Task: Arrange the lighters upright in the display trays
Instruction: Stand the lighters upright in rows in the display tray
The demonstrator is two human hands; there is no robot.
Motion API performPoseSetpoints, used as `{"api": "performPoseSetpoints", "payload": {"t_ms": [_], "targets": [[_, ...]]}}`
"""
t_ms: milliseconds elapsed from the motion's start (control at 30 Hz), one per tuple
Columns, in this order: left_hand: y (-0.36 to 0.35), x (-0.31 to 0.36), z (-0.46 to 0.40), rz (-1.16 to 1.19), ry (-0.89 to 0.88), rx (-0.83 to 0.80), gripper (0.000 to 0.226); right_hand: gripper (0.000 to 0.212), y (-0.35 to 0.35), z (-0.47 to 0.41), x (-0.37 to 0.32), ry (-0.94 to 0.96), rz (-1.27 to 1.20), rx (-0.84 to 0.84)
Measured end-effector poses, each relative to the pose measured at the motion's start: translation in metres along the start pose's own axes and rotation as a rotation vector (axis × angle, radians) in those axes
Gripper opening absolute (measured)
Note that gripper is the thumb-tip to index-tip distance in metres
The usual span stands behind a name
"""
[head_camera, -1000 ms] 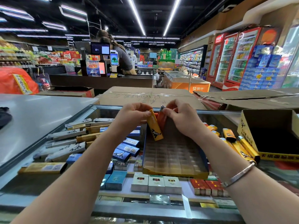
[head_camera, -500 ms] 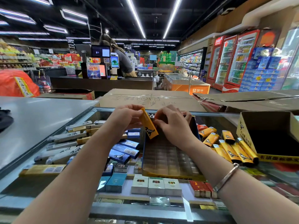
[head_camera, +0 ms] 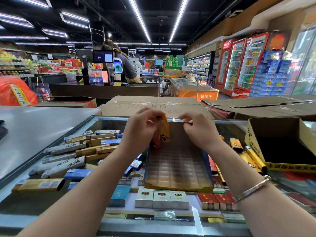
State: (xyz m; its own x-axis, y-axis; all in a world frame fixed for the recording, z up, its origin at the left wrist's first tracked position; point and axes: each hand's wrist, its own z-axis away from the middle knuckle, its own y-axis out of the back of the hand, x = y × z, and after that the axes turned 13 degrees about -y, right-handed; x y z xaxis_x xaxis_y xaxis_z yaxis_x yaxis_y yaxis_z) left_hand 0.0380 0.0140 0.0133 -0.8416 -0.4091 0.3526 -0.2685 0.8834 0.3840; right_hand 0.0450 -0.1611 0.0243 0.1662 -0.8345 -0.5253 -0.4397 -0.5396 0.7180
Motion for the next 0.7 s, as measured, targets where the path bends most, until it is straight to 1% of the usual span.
{"api": "performPoseSetpoints", "payload": {"t_ms": [67, 100, 267, 333, 467, 567, 700], "targets": [[-0.0052, -0.0005, 0.0010, -0.162, -0.112, -0.058, 0.020, 0.032, -0.0021, -0.0002, 0.0026, -0.030, 0.028, -0.081], [-0.0065, -0.0007, 0.0010, -0.227, -0.146, -0.082, 0.019, 0.031, -0.0030, 0.0002, 0.0030, -0.034, 0.044, -0.094], [-0.0060, -0.0017, -0.0003, -0.419, -0.195, -0.158, 0.015, 0.029, -0.0036, 0.0008, 0.0031, -0.027, 0.053, -0.066], [-0.0054, -0.0019, -0.0011, -0.441, -0.193, -0.169, 0.015, 0.028, -0.0038, 0.0015, 0.0030, -0.029, 0.054, -0.077], [-0.0047, -0.0038, -0.0016, -0.379, -0.119, -0.168, 0.015, 0.027, -0.0028, 0.0013, 0.0022, -0.042, 0.044, -0.089], [-0.0054, -0.0048, -0.0019, -0.346, -0.079, -0.203, 0.016, 0.026, -0.0031, 0.0016, 0.0015, -0.041, 0.048, -0.100], [-0.0096, -0.0037, -0.0014, -0.393, -0.034, -0.271, 0.021, 0.027, -0.0035, 0.0031, 0.0013, -0.038, 0.056, -0.108]]}}
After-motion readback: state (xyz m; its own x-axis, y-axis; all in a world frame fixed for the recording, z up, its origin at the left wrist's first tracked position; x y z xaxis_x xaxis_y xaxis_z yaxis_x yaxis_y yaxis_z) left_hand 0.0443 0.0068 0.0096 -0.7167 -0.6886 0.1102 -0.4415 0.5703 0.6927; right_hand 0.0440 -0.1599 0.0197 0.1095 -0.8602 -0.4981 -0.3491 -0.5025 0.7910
